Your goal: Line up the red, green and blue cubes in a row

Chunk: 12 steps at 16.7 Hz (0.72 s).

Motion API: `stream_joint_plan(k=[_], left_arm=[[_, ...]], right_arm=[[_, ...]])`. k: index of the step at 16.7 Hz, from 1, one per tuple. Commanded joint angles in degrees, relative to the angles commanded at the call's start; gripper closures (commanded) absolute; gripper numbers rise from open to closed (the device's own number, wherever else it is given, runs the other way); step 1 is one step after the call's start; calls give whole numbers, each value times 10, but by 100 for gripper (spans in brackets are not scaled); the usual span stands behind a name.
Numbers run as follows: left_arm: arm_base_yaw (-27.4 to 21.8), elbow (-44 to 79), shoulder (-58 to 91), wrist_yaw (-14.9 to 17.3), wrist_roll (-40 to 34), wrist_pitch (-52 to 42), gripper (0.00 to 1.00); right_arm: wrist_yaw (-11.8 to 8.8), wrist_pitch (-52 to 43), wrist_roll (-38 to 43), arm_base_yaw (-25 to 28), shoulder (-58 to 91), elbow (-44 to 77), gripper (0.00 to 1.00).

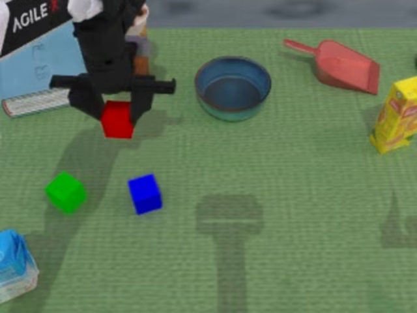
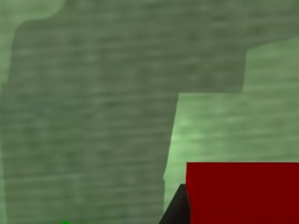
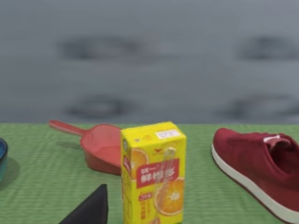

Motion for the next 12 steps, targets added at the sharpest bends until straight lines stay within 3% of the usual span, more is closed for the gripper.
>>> stream_joint_plan(k=[8, 12], left_arm=[[-134, -226, -159, -7, -190, 55, 100], [-155, -251, -183, -8, -216, 63, 100]], right_arm=[[0, 0, 0, 0, 0, 0, 0], [0, 0, 0, 0, 0, 0, 0]])
